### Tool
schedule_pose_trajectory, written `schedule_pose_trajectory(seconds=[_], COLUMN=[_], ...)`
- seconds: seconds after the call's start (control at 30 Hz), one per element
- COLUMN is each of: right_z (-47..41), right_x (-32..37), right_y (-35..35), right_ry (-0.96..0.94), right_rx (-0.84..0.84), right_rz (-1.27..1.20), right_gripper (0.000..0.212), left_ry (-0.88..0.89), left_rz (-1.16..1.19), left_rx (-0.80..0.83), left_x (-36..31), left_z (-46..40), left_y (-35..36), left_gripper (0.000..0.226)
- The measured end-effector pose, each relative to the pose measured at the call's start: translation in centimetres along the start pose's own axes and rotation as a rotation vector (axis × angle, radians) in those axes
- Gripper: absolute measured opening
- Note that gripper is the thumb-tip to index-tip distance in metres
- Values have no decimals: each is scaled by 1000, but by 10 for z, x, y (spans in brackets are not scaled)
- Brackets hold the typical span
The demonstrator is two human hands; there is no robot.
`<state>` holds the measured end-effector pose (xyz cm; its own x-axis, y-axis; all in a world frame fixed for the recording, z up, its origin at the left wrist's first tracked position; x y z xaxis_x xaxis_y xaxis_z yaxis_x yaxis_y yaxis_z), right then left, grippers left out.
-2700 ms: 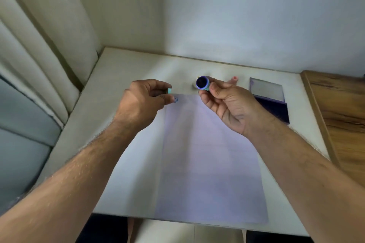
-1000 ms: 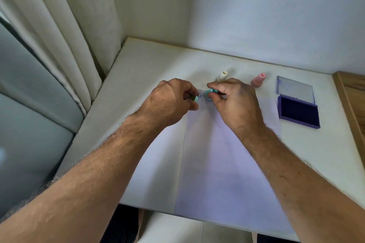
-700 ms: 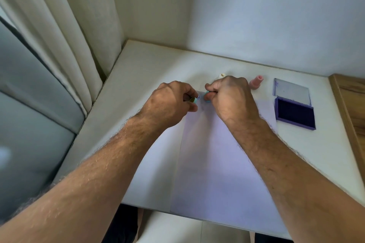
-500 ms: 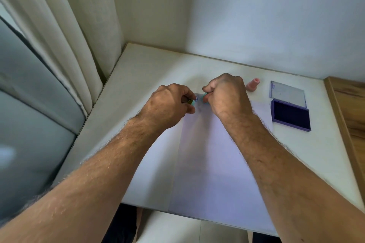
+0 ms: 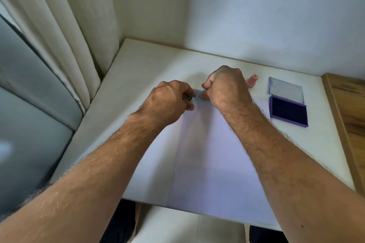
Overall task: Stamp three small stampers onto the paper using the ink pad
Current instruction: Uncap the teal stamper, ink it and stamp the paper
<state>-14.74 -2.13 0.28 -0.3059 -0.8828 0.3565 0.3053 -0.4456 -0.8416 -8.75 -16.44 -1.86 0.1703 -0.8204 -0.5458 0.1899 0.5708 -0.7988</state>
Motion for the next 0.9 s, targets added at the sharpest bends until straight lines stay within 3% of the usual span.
schedule_pose_trajectory(seconds=[0.1, 0.27, 0.5, 0.73, 0.9], right_z=[-6, 3, -2, 0, 23], right_x=[3, -3, 1, 2, -5], right_y=[5, -2, 5, 0, 2], right_ry=[25, -52, -55, -79, -325], right_rx=[50, -56, 3, -85, -241], right_rz=[-97, -40, -76, -100, -143], right_gripper=[24, 22, 26, 24, 24], left_ry=[-8, -1, -10, 6, -5], left_rz=[3, -56, -74, -105, -103], left_rx=[6, 1, 17, 31, 31], left_x=[-1, -6, -4, -5, -7], left_z=[0, 1, -3, -7, -8], left_y=[0, 1, 2, 3, 1], left_gripper=[31, 31, 31, 32, 31])
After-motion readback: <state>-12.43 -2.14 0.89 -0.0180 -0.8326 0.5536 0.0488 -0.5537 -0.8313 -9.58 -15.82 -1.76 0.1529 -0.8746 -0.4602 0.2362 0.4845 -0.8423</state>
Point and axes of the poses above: each hand's wrist, its own z-axis away from the middle knuckle, its own y-axis out of the palm, x = y × z, the point moved 7 cm from there along -z, towards the middle knuckle, and after that the axes turned 7 degrees about -z, right-handed, at the moved point
